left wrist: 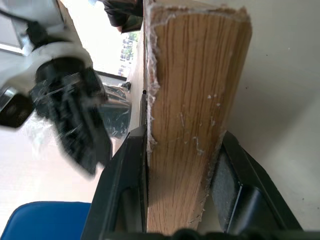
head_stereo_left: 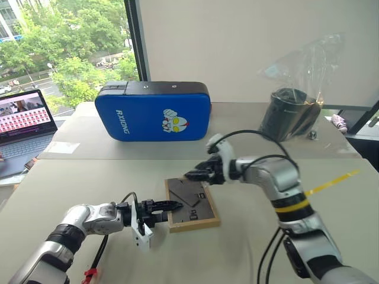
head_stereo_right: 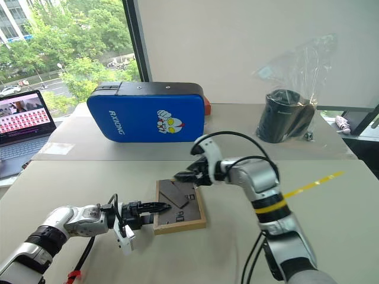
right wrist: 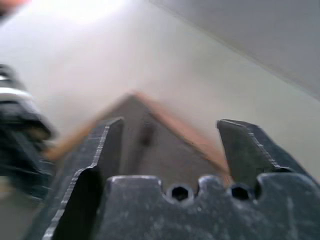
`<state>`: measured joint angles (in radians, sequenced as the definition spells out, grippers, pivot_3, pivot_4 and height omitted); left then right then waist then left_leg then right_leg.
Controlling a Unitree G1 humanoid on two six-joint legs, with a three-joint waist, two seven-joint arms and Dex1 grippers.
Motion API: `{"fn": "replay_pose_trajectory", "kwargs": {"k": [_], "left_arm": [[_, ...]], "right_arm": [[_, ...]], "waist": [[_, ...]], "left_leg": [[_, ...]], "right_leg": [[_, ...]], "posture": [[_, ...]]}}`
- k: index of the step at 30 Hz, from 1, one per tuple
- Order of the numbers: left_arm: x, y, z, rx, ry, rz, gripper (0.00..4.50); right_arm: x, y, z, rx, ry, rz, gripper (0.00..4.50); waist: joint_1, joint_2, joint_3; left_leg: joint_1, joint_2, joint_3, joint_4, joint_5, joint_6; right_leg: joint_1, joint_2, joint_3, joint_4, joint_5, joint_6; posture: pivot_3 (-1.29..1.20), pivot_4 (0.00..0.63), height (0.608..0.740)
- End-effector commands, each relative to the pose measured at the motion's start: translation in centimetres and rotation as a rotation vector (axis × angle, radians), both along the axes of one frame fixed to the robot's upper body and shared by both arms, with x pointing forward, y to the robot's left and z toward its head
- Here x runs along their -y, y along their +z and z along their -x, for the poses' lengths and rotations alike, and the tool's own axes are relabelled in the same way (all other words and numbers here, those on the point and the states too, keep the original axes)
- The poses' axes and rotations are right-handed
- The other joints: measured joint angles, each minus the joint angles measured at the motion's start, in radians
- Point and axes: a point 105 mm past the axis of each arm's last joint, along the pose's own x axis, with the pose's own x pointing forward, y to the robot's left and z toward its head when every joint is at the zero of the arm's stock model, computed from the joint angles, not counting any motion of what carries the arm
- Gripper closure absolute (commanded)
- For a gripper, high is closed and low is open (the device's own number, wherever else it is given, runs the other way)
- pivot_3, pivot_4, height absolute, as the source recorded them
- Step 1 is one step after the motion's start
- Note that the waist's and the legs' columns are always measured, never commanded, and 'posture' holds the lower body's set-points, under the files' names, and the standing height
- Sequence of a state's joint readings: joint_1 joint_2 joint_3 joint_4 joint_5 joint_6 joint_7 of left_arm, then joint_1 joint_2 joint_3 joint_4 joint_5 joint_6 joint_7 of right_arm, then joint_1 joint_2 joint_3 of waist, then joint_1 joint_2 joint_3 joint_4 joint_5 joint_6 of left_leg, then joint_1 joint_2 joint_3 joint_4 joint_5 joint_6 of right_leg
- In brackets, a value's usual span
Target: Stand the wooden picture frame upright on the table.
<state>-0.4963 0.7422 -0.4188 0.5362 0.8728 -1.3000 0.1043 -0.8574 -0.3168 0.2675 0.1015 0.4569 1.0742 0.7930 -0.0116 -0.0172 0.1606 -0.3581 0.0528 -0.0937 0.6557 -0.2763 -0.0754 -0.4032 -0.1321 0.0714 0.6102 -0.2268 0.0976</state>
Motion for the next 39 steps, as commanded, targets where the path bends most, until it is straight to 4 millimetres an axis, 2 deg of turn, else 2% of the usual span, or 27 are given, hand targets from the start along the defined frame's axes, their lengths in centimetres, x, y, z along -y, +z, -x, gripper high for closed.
{"fn": "replay_pose_trajectory", "kwargs": {"k": [1,8,12,15,17,21,27,29,32,34,36,38,39], "left_arm": [[-0.2,-2.6,1.1,-0.074,-0.008,-0.099,3.31],[-0.2,-2.6,1.3,-0.074,0.001,-0.091,3.31],[-0.1,-2.7,1.4,-0.077,0.010,-0.088,3.31],[0.0,-2.8,1.5,-0.078,0.012,-0.089,3.31],[0.1,-2.8,1.5,-0.079,0.012,-0.086,3.31],[0.4,-2.6,1.5,-0.077,0.010,-0.080,3.31],[0.8,-2.1,1.4,-0.073,0.008,-0.068,3.31],[0.7,-2.0,1.4,-0.074,0.009,-0.067,3.31],[0.7,-1.8,1.3,-0.074,0.009,-0.067,3.31],[0.7,-1.7,1.3,-0.074,0.010,-0.067,3.31],[0.7,-1.6,1.2,-0.076,0.010,-0.067,3.31],[0.7,-1.6,1.2,-0.078,0.011,-0.065,3.31],[0.7,-1.6,1.2,-0.079,0.011,-0.066,3.31]], "right_arm": [[-0.2,-0.4,0.8,-0.053,0.100,0.007,0.05],[-1.0,-0.9,3.3,-0.157,0.269,-0.045,0.05],[-1.9,2.6,4.5,-0.163,0.345,-0.208,0.05],[-1.6,5.3,4.0,-0.131,0.325,-0.323,0.05],[-1.0,6.1,3.7,-0.103,0.304,-0.341,0.05],[0.2,6.1,3.5,-0.072,0.268,-0.324,0.05],[2.1,3.2,2.8,-0.077,0.191,-0.188,0.05],[3.6,2.1,2.3,-0.082,0.150,-0.132,0.05],[6.1,1.6,1.7,-0.082,0.082,-0.088,0.05],[7.5,1.8,1.5,-0.078,0.047,-0.076,0.05],[9.9,2.0,1.3,-0.048,-0.009,-0.031,0.05],[11.9,2.8,1.3,0.009,-0.057,-0.002,0.05],[12.9,3.7,1.3,0.115,-0.065,0.018,0.05]], "waist": [[0.001,0.000,0.000],[-0.002,0.001,0.000],[-0.004,0.001,0.000],[-0.003,0.001,0.001],[-0.001,0.002,0.001],[-0.005,0.002,0.001],[-0.007,0.002,0.001],[-0.006,0.002,0.001],[-0.003,0.002,0.001],[-0.004,0.002,0.001],[-0.006,0.002,0.001],[-0.004,0.002,0.001],[-0.004,0.002,0.001]], "left_leg": [[-0.001,0.000,0.000,0.000,0.000,0.000],[-0.002,0.000,-0.001,-0.001,0.000,0.000],[-0.002,0.000,-0.001,-0.001,0.000,0.000],[-0.002,0.000,-0.001,-0.001,0.000,-0.001],[-0.004,0.000,-0.001,-0.001,0.001,-0.002],[-0.012,0.000,-0.002,-0.001,0.002,-0.004],[-0.015,0.000,-0.002,-0.003,0.005,-0.007],[-0.015,0.000,-0.001,-0.003,0.005,-0.007],[-0.015,0.000,-0.002,-0.003,0.005,-0.007],[-0.014,0.000,-0.001,-0.003,0.005,-0.007],[-0.014,0.000,-0.001,-0.004,0.005,-0.007],[-0.014,0.000,-0.001,-0.004,0.005,-0.007],[-0.014,0.000,-0.001,-0.004,0.005,-0.007]], "right_leg": [[-0.001,0.000,0.000,0.000,0.000,0.000],[-0.001,0.000,-0.001,-0.001,0.000,0.000],[-0.001,0.000,-0.001,0.000,0.000,0.000],[-0.002,0.000,-0.001,0.000,0.000,0.000],[-0.003,0.000,-0.001,0.000,0.000,0.000],[-0.014,0.000,-0.001,0.002,0.000,-0.001],[-0.018,0.000,-0.001,0.002,0.000,-0.002],[-0.018,0.000,-0.001,0.002,0.000,-0.001],[-0.018,0.000,-0.001,0.001,0.000,-0.001],[-0.018,0.000,-0.001,0.001,0.000,-0.001],[-0.018,0.000,-0.001,0.001,0.000,-0.002],[-0.017,0.000,-0.001,0.001,0.001,-0.002],[-0.017,0.000,-0.001,0.001,0.001,-0.002]], "posture": [[0.00,0.150,0.740],[0.00,0.150,0.740],[0.00,0.150,0.740],[0.00,0.150,0.740],[0.00,0.150,0.740],[0.00,0.150,0.740],[0.00,0.150,0.740],[0.00,0.150,0.740],[0.00,0.150,0.740],[0.00,0.150,0.740],[0.00,0.150,0.740],[0.00,0.150,0.740],[0.00,0.150,0.740]]}}
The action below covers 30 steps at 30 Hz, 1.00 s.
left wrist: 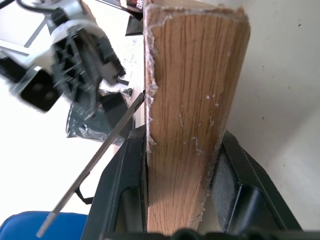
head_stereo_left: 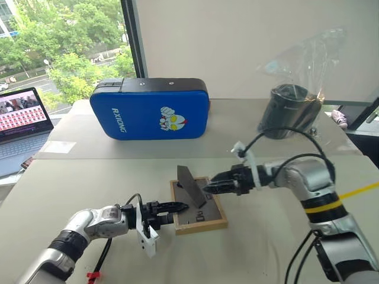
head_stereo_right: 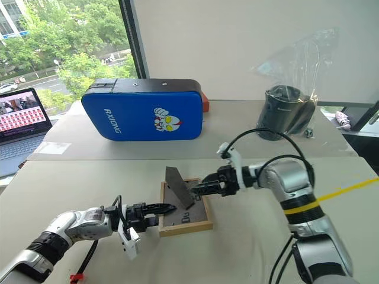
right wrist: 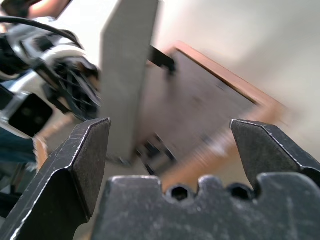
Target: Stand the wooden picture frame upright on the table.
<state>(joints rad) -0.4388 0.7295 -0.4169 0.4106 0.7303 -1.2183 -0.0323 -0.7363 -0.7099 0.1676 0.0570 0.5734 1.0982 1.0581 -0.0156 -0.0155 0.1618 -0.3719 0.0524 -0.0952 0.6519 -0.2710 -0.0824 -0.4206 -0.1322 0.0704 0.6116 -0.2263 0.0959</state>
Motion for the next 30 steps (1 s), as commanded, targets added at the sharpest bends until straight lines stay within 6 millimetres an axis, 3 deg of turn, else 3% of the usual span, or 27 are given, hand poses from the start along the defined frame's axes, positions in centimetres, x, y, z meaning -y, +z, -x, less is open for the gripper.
{"fn": "replay_pose_trajectory", "kwargs": {"k": [1,2,4,7,12,16,23,28,30], "left_arm": [[-0.7,-2.2,0.5,-0.071,0.008,-0.094,3.31],[-0.7,-2.2,0.5,-0.073,0.010,-0.094,3.31],[-0.8,-2.2,0.4,-0.075,0.012,-0.094,3.31],[-0.9,-2.1,0.3,-0.081,0.017,-0.089,3.31],[-1.1,-1.7,-0.1,-0.089,0.038,-0.060,3.31],[-1.3,-0.8,-0.6,-0.128,0.076,0.022,3.31],[-1.8,-0.3,-0.5,-0.203,0.088,0.075,3.31],[-1.8,0.1,-0.5,-0.229,0.088,0.111,3.31],[-1.7,0.2,-0.4,-0.236,0.083,0.119,3.31]], "right_arm": [[2.9,3.8,0.2,0.370,0.004,0.071,0.05],[3.5,3.9,0.5,0.526,0.039,0.156,0.05],[4.2,1.9,1.4,0.708,0.125,0.354,0.05],[3.2,-0.9,3.2,1.016,0.359,0.531,0.05],[-0.2,-3.0,5.6,1.322,0.567,0.525,0.05],[-2.9,-1.8,6.1,1.512,0.507,0.415,0.05],[-3.8,-0.6,6.2,1.566,0.456,0.376,0.05],[-3.7,-1.0,5.9,1.547,0.455,0.383,1.48],[-4.0,-0.7,5.8,1.552,0.447,0.368,2.27]], "waist": [[0.001,0.000,0.000],[0.002,0.000,0.000],[0.002,0.000,0.000],[-0.004,-0.001,0.000],[-0.010,-0.001,0.000],[-0.012,-0.002,0.000],[-0.009,-0.002,0.000],[-0.012,-0.002,0.000],[-0.014,-0.002,0.000]], "left_leg": [[0.000,0.000,0.000,0.000,0.000,0.000],[0.000,0.000,0.000,0.000,0.000,0.000],[0.000,0.000,0.000,-0.002,0.000,0.000],[0.001,0.000,0.000,-0.002,0.000,0.000],[0.004,0.000,0.002,-0.001,0.003,-0.002],[0.004,0.000,0.002,-0.002,0.007,-0.005],[0.005,0.000,0.002,-0.002,0.008,-0.006],[0.005,0.000,0.001,-0.002,0.008,-0.006],[0.005,0.000,0.002,-0.002,0.008,-0.006]], "right_leg": [[0.000,0.000,0.000,0.000,0.000,0.000],[0.000,0.000,0.000,0.000,0.000,0.000],[0.000,0.000,0.000,-0.001,0.000,0.000],[0.001,0.000,0.000,-0.002,0.000,0.001],[0.002,0.000,0.001,0.000,-0.002,0.006],[0.003,0.000,0.001,0.000,0.001,0.004],[0.003,0.000,0.001,0.000,0.004,-0.001],[0.004,0.000,0.001,0.000,0.004,-0.001],[0.004,0.000,0.001,0.000,0.004,-0.001]], "posture": [[0.00,0.150,0.740],[0.00,0.150,0.740],[0.00,0.150,0.740],[0.00,0.150,0.740],[0.00,0.150,0.740],[0.00,0.150,0.740],[0.00,0.150,0.740],[0.00,0.150,0.740],[0.00,0.150,0.740]]}}
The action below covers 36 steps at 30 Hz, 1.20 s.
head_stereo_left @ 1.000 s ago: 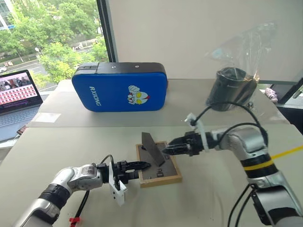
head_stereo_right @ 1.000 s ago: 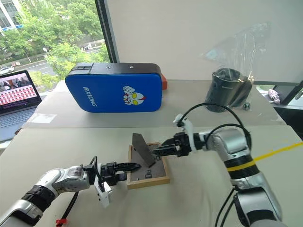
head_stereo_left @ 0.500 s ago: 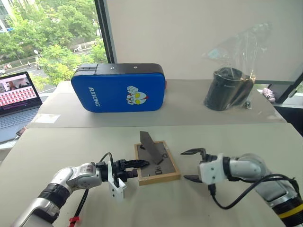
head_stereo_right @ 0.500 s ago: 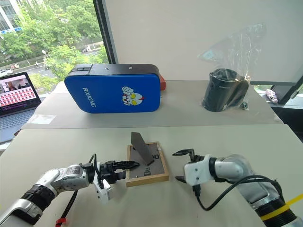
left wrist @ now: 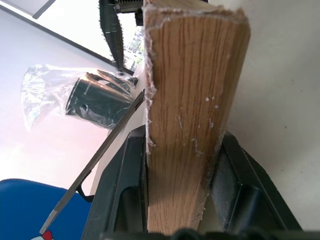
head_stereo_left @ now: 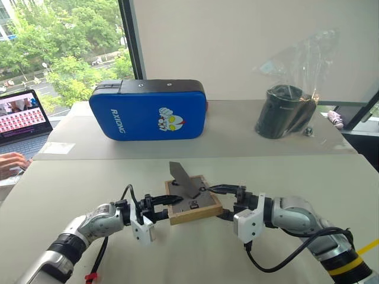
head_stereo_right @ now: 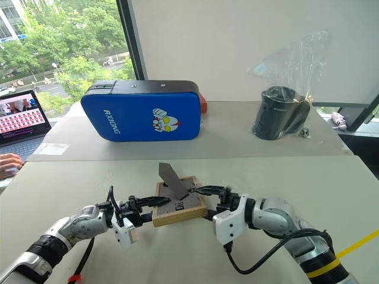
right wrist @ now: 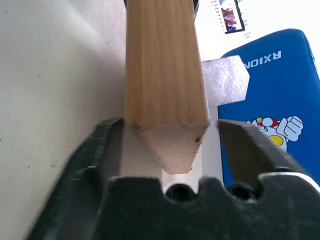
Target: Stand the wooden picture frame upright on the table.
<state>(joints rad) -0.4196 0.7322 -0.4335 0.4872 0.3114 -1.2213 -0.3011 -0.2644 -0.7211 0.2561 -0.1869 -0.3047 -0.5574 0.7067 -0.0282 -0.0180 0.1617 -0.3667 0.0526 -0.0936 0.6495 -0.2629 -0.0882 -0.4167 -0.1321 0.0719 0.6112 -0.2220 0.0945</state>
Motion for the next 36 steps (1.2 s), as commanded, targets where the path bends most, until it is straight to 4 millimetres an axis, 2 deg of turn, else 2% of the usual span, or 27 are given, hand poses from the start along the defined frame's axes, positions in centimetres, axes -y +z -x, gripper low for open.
{"fn": "replay_pose_trajectory", "kwargs": {"k": [1,3,8,12,13,14,18,21,24,26,28,31,36], "left_arm": [[-0.4,-1.0,0.3,-0.058,0.012,-0.011,3.31],[-0.3,-0.9,0.4,-0.065,0.011,-0.006,3.31],[-0.4,-0.9,0.2,-0.089,0.028,0.005,3.31],[-0.5,-0.6,-0.4,-0.127,0.065,0.036,3.31],[-0.5,-0.4,-0.6,-0.131,0.073,0.048,2.34],[-0.5,-0.3,-0.7,-0.131,0.078,0.049,2.22],[-0.9,0.2,-1.3,-0.126,0.123,0.070,0.76],[-2.2,1.7,-1.9,-0.108,0.207,0.147,0.76],[-4.9,3.3,-2.0,-0.092,0.361,0.247,0.76],[-5.7,3.0,-1.3,-0.126,0.428,0.273,0.76],[-5.7,2.3,-0.3,-0.162,0.460,0.273,0.76],[-5.5,1.4,0.7,-0.209,0.501,0.279,0.76],[-5.0,1.2,1.6,-0.263,0.538,0.332,0.76]], "right_arm": [[-0.6,1.6,-0.2,0.046,0.008,-0.048,2.48],[-0.9,1.9,-0.3,0.040,0.009,-0.064,3.21],[-1.1,2.9,-0.4,-0.034,0.006,-0.069,3.27],[-1.4,4.5,-0.4,-0.053,0.013,-0.082,3.27],[-1.5,4.7,-0.4,-0.055,0.015,-0.082,3.27],[-1.6,4.7,-0.4,-0.061,0.016,-0.081,3.27],[-1.8,4.9,-0.4,-0.085,0.007,-0.101,3.27],[-1.3,5.2,-0.8,-0.114,-0.022,-0.120,3.27],[0.1,7.5,-2.1,-0.256,-0.111,-0.212,3.27],[0.6,9.6,-2.6,-0.359,-0.134,-0.284,3.27],[1.2,11.2,-2.9,-0.477,-0.151,-0.322,3.27],[1.9,12.2,-2.8,-0.644,-0.171,-0.315,3.27],[2.8,11.2,-1.0,-1.022,-0.201,-0.166,3.27]], "waist": [[-0.002,0.000,0.000],[-0.005,0.000,0.000],[-0.010,0.000,0.000],[-0.008,0.000,0.000],[-0.008,0.000,0.000],[-0.008,0.000,0.000],[-0.006,0.000,0.000],[-0.010,0.000,0.001],[-0.017,0.000,0.003],[-0.019,0.000,0.004],[-0.016,0.001,0.005],[-0.005,0.001,0.005],[0.013,0.002,0.006]], "left_leg": [[0.000,0.000,0.000,0.000,0.000,0.000],[0.000,0.000,0.000,0.000,0.000,0.000],[0.007,0.000,0.000,-0.002,0.000,0.001],[0.013,0.000,0.000,-0.005,0.000,0.001],[0.013,0.000,0.000,-0.005,0.000,0.001],[0.013,0.000,0.000,-0.005,0.000,0.001],[0.013,0.000,0.000,-0.004,0.000,0.001],[0.013,0.000,0.000,-0.005,0.000,0.001],[0.013,0.000,0.000,-0.005,-0.001,0.002],[0.013,0.000,-0.001,-0.005,-0.001,0.002],[0.013,0.000,-0.001,-0.005,-0.001,0.002],[0.013,0.000,-0.001,-0.006,-0.001,0.002],[0.011,0.000,-0.001,-0.006,-0.001,0.003]], "right_leg": [[0.000,0.000,0.000,0.000,0.000,0.000],[0.000,0.000,0.000,0.000,0.000,0.000],[0.007,0.000,0.000,-0.001,0.000,0.000],[0.014,0.000,0.000,-0.002,-0.001,0.000],[0.014,0.000,0.000,-0.002,-0.001,0.000],[0.014,0.000,0.000,-0.002,-0.001,0.000],[0.013,0.000,0.000,-0.002,-0.001,0.000],[0.013,0.000,0.000,-0.002,-0.001,0.000],[0.012,0.000,0.000,-0.001,-0.001,0.000],[0.012,0.000,0.000,-0.001,-0.001,0.000],[0.012,0.000,0.000,-0.001,-0.001,0.000],[0.012,0.000,-0.001,-0.001,-0.001,-0.001],[0.011,0.000,-0.001,-0.002,-0.002,-0.001]], "posture": [[0.00,0.150,0.740],[0.00,0.150,0.740],[0.00,0.150,0.740],[0.00,0.150,0.740],[0.00,0.150,0.740],[0.00,0.150,0.740],[0.00,0.150,0.740],[0.00,0.150,0.740],[0.00,0.150,0.740],[0.00,0.150,0.740],[0.00,0.150,0.740],[0.00,0.150,0.740],[0.00,0.150,0.740]]}}
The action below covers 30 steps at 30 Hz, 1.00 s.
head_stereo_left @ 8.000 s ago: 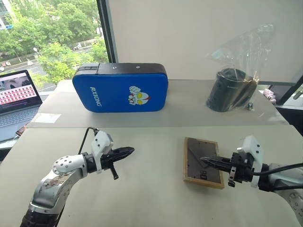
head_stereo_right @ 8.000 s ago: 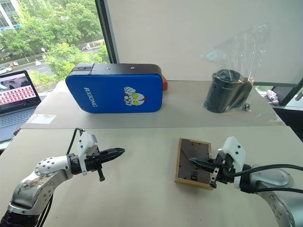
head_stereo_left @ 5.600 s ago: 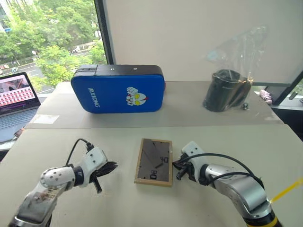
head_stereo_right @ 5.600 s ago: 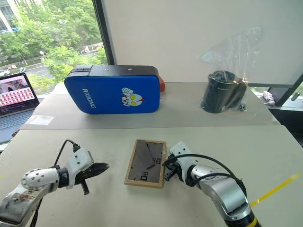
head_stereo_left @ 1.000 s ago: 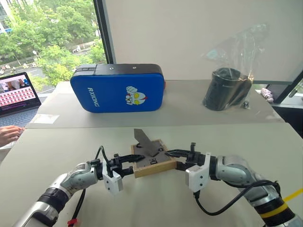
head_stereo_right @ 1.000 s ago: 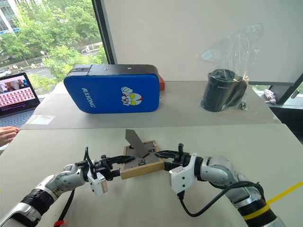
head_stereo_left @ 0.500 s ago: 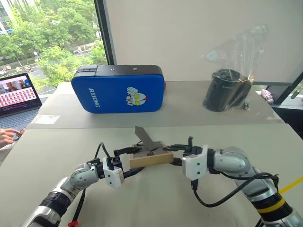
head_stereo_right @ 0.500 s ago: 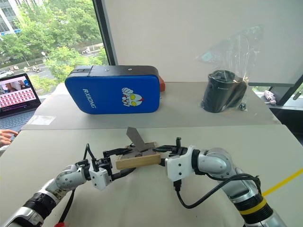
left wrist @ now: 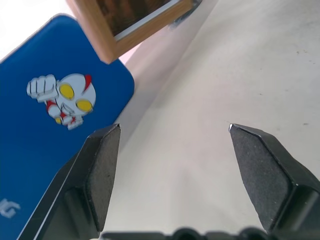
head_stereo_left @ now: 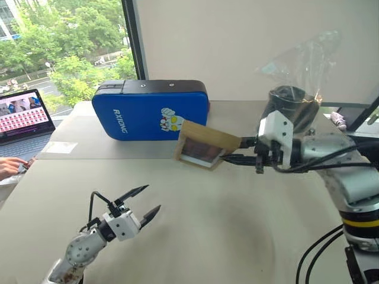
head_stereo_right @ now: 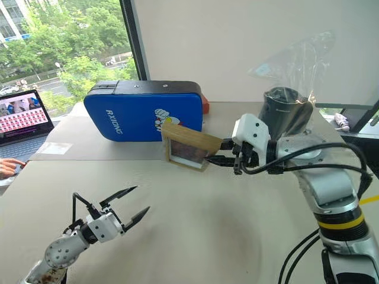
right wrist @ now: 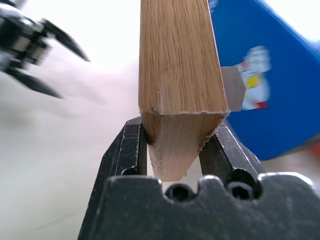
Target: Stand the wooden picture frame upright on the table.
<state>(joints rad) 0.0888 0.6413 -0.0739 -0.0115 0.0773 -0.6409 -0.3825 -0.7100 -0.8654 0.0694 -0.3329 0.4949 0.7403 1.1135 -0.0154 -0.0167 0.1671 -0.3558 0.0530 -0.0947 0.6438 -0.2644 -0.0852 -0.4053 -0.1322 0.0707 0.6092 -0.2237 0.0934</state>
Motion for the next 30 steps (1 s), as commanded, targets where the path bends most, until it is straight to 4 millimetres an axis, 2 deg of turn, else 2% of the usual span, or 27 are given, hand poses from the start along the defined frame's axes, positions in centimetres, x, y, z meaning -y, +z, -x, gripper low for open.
{"fn": "replay_pose_trajectory", "kwargs": {"k": [1,5,11,14,16,17,20,23,26,30], "left_arm": [[0.2,1.5,0.4,0.033,0.024,0.051,0.76],[0.2,1.8,0.9,0.030,0.031,0.055,0.76],[0.4,1.8,1.3,0.026,0.028,0.051,0.76],[0.5,1.8,1.3,0.020,0.022,0.054,0.76],[0.9,1.7,1.6,0.001,-0.006,0.058,0.67],[1.0,1.6,1.7,-0.008,-0.020,0.060,0.67],[1.1,1.7,1.8,-0.028,-0.035,0.071,0.67],[0.9,1.9,1.9,-0.053,-0.052,0.078,0.67],[0.6,2.0,1.9,-0.076,-0.048,0.091,0.67],[-0.7,1.3,1.3,-0.210,0.063,0.206,0.67]], "right_arm": [[0.1,0.5,1.6,-0.255,0.061,0.012,3.27],[-0.5,-0.1,0.7,-0.362,0.049,-0.003,3.27],[-0.8,-3.5,-0.2,-0.476,0.035,0.062,3.27],[-0.7,-4.3,-0.6,-0.491,0.019,0.081,3.27],[-0.6,-4.5,-1.2,-0.491,-0.007,0.083,2.26],[-0.6,-4.4,-1.3,-0.488,-0.013,0.081,2.12],[-0.2,-3.8,-1.2,-0.475,-0.026,0.072,0.96],[1.2,-2.7,-0.6,-0.452,-0.058,0.046,0.09],[2.4,-2.1,0.2,-0.442,-0.097,0.016,0.09],[5.2,-2.3,3.4,-0.442,-0.181,-0.019,0.09]], "waist": [[0.001,0.001,0.001],[-0.011,0.001,0.001],[-0.005,0.001,0.001],[-0.005,0.001,0.001],[-0.006,0.001,0.001],[-0.006,0.001,0.001],[-0.005,0.001,0.001],[0.001,0.001,0.001],[0.002,0.001,0.001],[0.015,0.000,0.001]], "left_leg": [[0.000,0.000,0.000,0.000,0.000,0.000],[0.000,0.000,0.000,0.000,0.000,0.000],[-0.001,0.000,0.000,0.000,0.000,0.000],[-0.004,0.000,0.000,0.000,0.000,0.000],[-0.004,0.000,0.000,0.000,0.000,0.000],[-0.004,0.000,0.000,0.000,0.000,0.000],[-0.007,0.000,0.000,0.000,0.000,0.000],[-0.014,0.000,0.000,0.001,0.000,0.000],[-0.015,0.000,0.000,0.001,0.000,0.000],[-0.016,0.000,-0.001,0.001,0.000,0.001]], "right_leg": [[0.000,0.000,0.000,0.000,0.000,0.000],[-0.001,0.000,0.000,0.001,0.000,-0.001],[-0.002,0.000,0.000,0.001,-0.001,0.000],[-0.005,0.000,0.000,0.001,0.000,0.000],[-0.005,0.000,0.000,0.001,0.000,0.000],[-0.005,0.000,0.000,0.001,0.000,0.000],[-0.008,0.000,0.000,0.002,0.000,-0.001],[-0.017,0.000,0.000,0.003,0.000,-0.001],[-0.017,0.000,0.000,0.002,0.000,-0.001],[-0.016,0.000,-0.001,0.001,0.000,-0.001]], "posture": [[0.00,0.150,0.740],[0.00,0.150,0.740],[0.00,0.150,0.740],[0.00,0.150,0.740],[0.00,0.150,0.740],[0.00,0.150,0.740],[0.00,0.150,0.740],[0.00,0.150,0.740],[0.00,0.150,0.740],[0.00,0.150,0.740]]}}
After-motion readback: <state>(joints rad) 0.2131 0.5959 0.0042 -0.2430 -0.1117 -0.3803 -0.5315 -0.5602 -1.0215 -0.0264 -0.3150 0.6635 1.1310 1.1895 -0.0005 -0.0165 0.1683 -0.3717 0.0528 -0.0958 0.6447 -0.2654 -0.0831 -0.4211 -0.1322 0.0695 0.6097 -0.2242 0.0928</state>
